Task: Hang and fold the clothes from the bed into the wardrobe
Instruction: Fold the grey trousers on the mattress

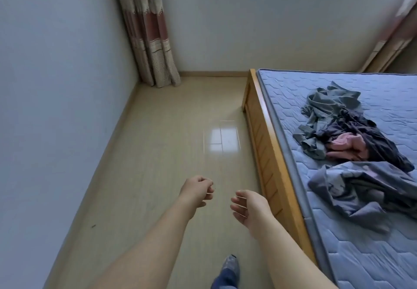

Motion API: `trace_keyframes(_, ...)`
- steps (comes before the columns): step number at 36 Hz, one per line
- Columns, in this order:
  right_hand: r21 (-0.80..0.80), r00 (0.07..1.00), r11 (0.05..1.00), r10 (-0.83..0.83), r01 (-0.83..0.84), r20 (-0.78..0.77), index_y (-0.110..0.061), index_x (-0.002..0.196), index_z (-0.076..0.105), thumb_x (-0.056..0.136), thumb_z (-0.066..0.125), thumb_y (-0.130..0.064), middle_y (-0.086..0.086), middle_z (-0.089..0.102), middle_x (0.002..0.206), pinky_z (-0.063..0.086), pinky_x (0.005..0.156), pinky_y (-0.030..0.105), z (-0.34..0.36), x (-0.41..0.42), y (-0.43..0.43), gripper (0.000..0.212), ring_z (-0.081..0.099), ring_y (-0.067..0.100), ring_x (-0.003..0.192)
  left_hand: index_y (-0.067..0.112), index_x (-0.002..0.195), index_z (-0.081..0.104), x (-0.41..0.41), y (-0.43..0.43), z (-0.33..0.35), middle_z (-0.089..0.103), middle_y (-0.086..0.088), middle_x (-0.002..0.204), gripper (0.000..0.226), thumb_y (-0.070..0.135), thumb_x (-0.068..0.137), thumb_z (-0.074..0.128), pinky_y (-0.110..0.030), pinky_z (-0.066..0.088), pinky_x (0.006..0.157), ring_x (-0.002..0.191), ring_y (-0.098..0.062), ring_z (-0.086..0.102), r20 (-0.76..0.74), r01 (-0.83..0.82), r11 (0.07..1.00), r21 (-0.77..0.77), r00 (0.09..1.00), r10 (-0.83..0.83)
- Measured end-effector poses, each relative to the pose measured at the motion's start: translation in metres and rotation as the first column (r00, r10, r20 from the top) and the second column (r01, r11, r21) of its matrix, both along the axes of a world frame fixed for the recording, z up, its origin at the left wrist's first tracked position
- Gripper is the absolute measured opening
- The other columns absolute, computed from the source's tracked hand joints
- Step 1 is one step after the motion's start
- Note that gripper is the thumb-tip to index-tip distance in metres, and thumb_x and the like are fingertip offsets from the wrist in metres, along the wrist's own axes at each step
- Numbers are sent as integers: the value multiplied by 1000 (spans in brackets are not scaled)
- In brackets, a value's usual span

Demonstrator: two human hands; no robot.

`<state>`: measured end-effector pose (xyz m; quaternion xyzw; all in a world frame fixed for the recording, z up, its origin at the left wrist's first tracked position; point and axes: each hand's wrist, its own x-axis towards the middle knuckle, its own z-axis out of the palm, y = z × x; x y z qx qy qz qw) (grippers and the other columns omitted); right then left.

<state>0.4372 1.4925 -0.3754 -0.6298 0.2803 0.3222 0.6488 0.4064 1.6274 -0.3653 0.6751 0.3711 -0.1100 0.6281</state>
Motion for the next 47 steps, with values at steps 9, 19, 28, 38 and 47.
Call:
trace_keyframes(9, 13, 972, 972, -235, 235, -12, -11, 81, 56, 91, 48, -10, 5, 57, 67, 40, 56, 25, 5, 140, -69, 12, 50, 17, 53, 18, 84, 56, 167, -63, 9, 59, 1, 76, 13, 16, 94, 47, -23, 40, 59, 65, -12, 57, 16, 219, 976, 0, 975, -219)
trace_keyframes(19, 22, 818, 821, -567, 571, -92, -7, 77, 53, 94, 45, -7, 6, 54, 66, 32, 53, 24, -12, 258, -135, 19, 45, 17, 53, 15, 83, 57, 332, -128, -14, 59, -1, 73, 14, 12, 93, 47, -23, 39, 59, 67, -15, 56, -42, 483, 876, -15, 875, -483)
trace_keyframes(28, -14, 643, 651, -753, 759, -144, -10, 80, 54, 93, 48, -9, 5, 57, 68, 39, 53, 25, -20, 361, -167, 14, 49, 17, 55, 16, 86, 58, 478, -178, -13, 60, 1, 75, 11, 19, 94, 50, -24, 40, 59, 69, -14, 57, -64, 729, 683, 39, 684, -727)
trace_keyframes(38, -56, 341, 364, -909, 930, -241, -9, 75, 51, 94, 45, -9, 6, 54, 67, 34, 51, 22, -53, 368, -224, 20, 47, 17, 53, 11, 87, 58, 525, -266, -45, 59, -4, 74, 11, 16, 93, 51, -22, 37, 56, 61, -14, 54, -198, 909, 415, 31, 412, -889)
trace_keyframes(47, -138, 280, 340, -901, 930, -330, -9, 78, 54, 93, 47, -9, 7, 54, 66, 36, 51, 24, -96, 345, -288, 17, 47, 19, 52, 13, 87, 57, 516, -343, -95, 58, -2, 75, 12, 14, 94, 47, -23, 40, 60, 65, -16, 55, -297, 959, 280, -40, 256, -920)
